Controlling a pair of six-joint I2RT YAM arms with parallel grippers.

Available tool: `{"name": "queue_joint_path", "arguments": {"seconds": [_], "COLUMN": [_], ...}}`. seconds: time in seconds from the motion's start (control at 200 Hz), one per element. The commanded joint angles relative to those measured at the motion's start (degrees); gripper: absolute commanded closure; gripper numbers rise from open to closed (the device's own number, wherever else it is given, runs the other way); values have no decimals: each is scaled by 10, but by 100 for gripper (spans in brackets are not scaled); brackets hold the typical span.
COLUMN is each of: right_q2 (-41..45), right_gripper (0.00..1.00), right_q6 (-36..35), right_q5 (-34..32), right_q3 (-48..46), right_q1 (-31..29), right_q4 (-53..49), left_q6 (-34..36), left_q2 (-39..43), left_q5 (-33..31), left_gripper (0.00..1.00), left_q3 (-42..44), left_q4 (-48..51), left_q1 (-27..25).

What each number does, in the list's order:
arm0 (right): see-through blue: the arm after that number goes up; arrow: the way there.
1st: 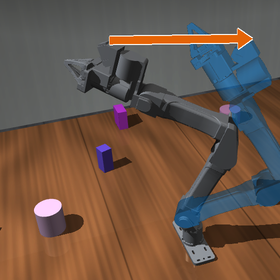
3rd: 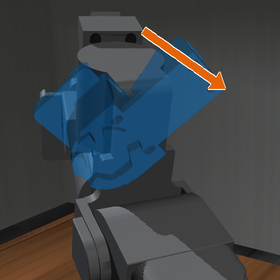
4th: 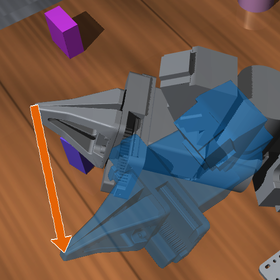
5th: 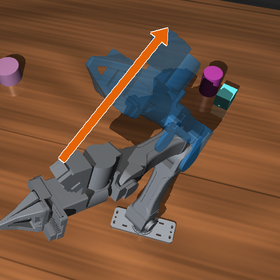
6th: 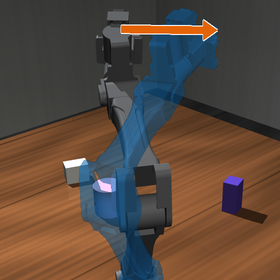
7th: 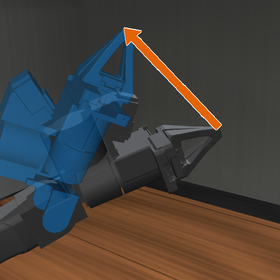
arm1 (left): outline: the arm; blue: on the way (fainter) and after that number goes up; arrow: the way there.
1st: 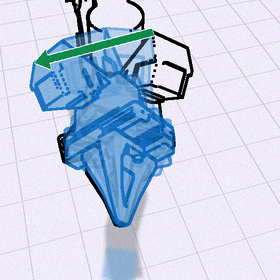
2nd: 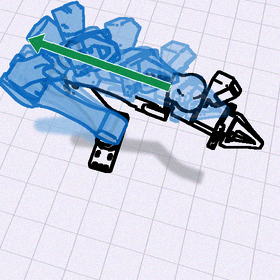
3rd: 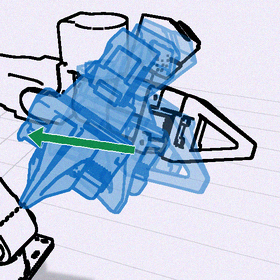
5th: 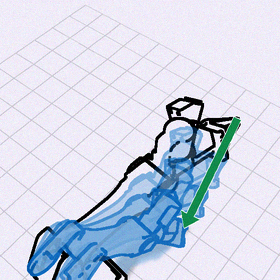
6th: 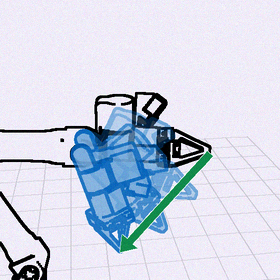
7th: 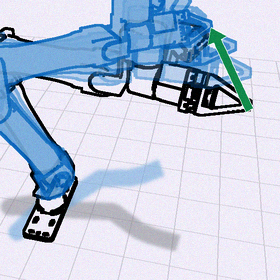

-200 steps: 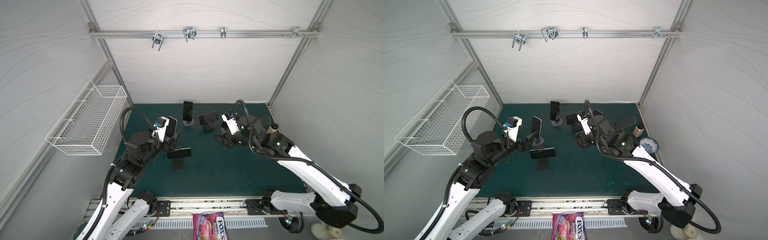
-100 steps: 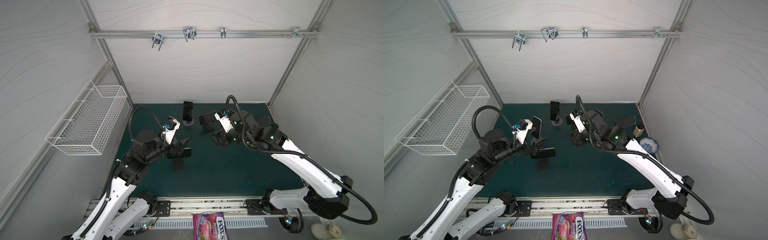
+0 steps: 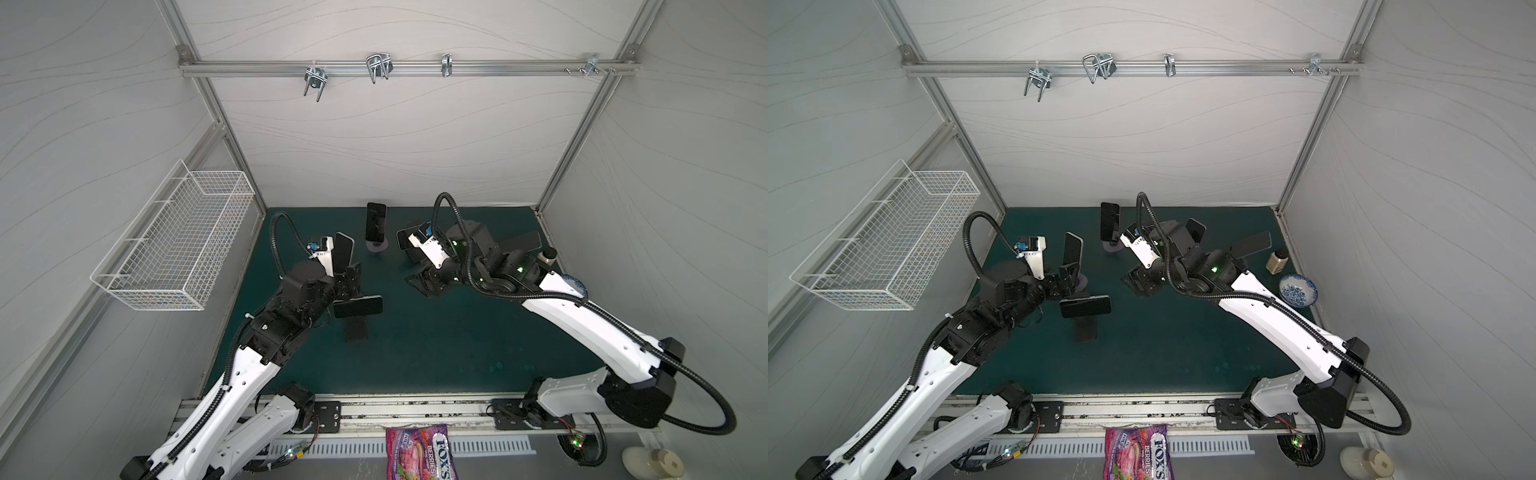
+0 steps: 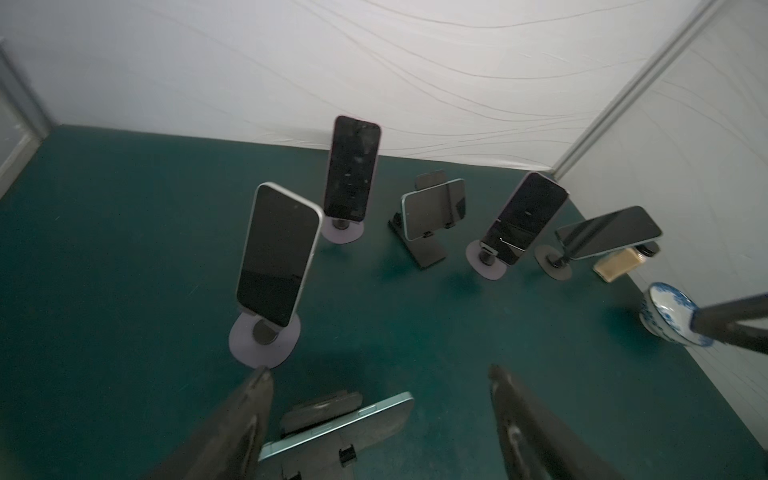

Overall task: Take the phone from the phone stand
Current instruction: 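Move the right gripper to the teal phone while the left arm holds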

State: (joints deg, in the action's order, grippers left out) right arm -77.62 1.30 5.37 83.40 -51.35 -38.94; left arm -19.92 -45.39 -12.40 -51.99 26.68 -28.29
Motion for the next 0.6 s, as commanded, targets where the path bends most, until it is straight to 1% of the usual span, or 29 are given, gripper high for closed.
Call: {"name": "queue_joint_path", "arguments": {"seconds": [0.0,0.19,0.205,0.27,0.375,0.595], "right_q2": [-9,-30,-31,-42,-65,-112], "right_gripper": [31,32,32,33,34,37], "right_q6": [-52,-104,-122,-143,-161,-186], "right_q5": [58,100,102,112,128,125], "right_q3": [-26,-32,-32,-30,-20,-2], "right_q1": [4,4,3,4,3,-1], "right_q4": [37,44,43,39,31,22], "left_q6": [-58,-78,-79,-85,-92,-106], "left_q2": [21,39,40,38,39,54], "left_q5": [-88,-147,-151,-163,-157,-118], "left_gripper": [17,16,16,16,16,17], "left_q3": [5,25,27,30,37,64], "left_q4": [40,93,98,120,146,165], "left_q1": [-2,-1,-2,-1,-2,1]}}
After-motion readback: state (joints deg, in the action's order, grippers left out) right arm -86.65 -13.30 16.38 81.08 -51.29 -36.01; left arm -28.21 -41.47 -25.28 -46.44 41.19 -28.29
